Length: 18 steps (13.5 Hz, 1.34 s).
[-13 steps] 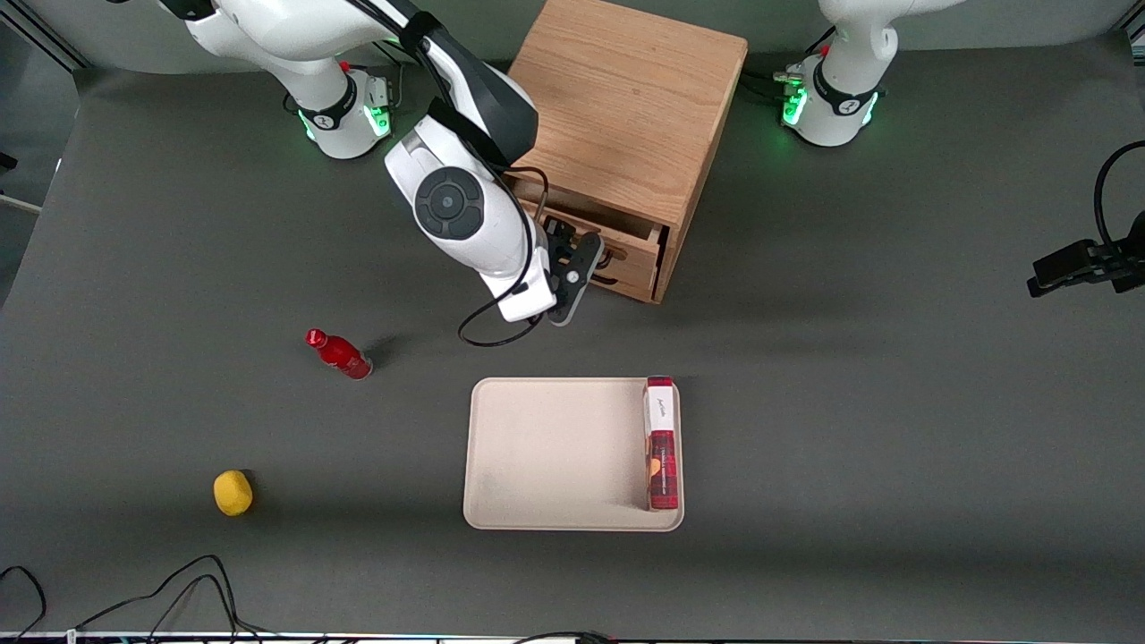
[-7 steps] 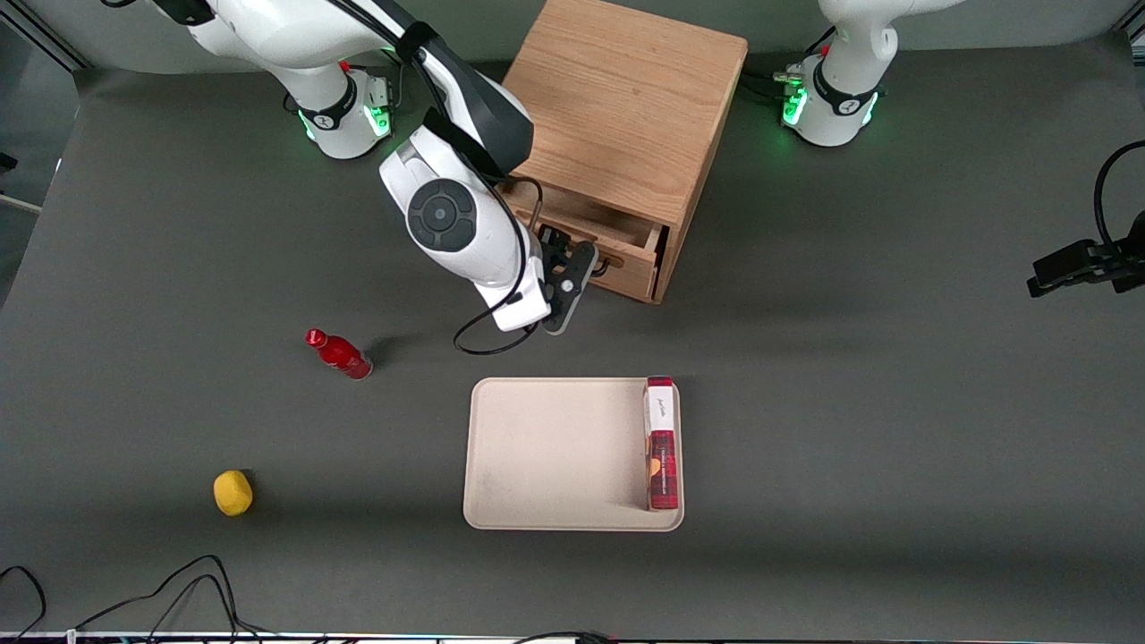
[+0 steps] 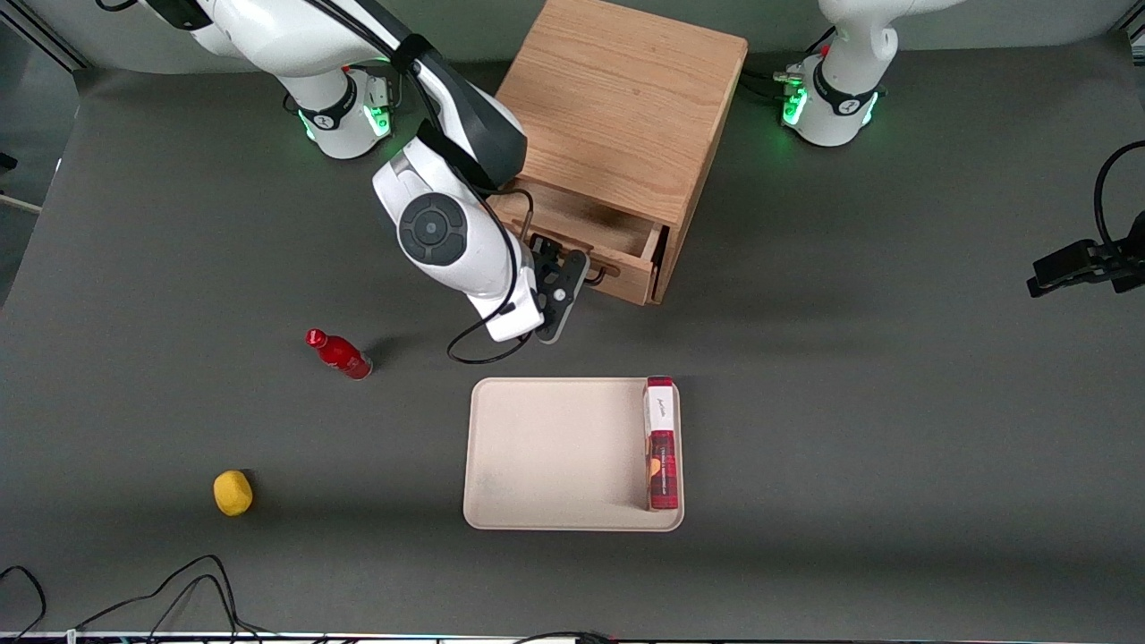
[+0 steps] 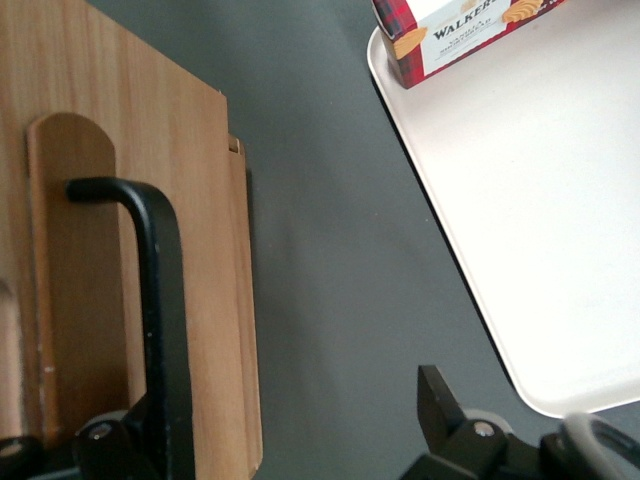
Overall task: Open upper drawer
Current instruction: 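Pull the upper drawer handle outward from the cabinet with the right gripper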
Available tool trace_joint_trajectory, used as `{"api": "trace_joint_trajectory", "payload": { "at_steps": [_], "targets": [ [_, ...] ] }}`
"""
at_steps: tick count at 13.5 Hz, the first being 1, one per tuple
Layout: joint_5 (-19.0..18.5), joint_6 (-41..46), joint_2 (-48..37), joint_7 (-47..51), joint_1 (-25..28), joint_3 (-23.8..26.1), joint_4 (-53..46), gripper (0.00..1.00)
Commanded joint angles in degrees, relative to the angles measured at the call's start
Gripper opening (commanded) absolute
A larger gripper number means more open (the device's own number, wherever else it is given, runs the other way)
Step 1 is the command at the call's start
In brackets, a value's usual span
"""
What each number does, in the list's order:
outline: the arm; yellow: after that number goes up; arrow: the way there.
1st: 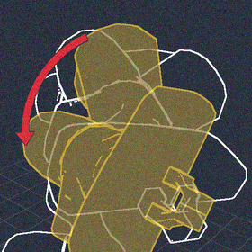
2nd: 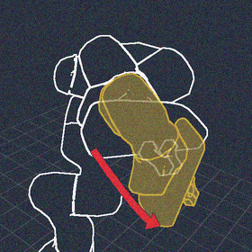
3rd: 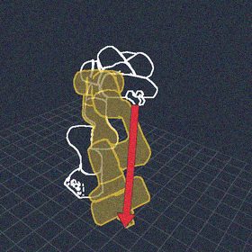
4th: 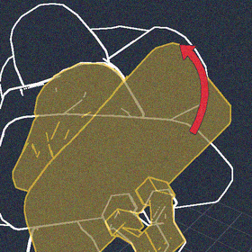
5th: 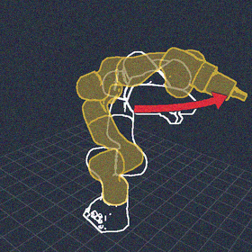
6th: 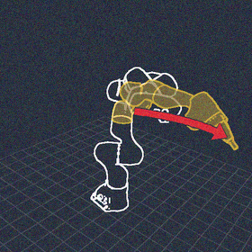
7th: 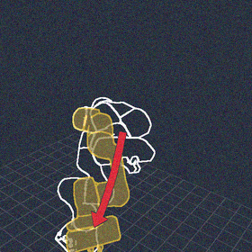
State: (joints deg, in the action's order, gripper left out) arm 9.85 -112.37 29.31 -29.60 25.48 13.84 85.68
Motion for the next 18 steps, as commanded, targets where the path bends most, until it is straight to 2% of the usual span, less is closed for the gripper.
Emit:
{"api": "trace_joint_trajectory", "payload": {
  "at_steps": [1, 12, 16, 18],
  "targets": [
    [-1.0, 0.1, 2.0, -2.2, -0.8, 0.4, -3.1, 1.0],
    [-1.7, 0.7, 4.6, -1.9, -1.2, -0.7, -7.1, 1.0],
    [-2.6, 0.7, 5.2, -1.9, -1.2, -1.5, -7.4, 1.0],
    [-4.1, 0.8, 6.2, -1.8, -1.2, -1.5, -9.2, 1.0]
  ]
}}
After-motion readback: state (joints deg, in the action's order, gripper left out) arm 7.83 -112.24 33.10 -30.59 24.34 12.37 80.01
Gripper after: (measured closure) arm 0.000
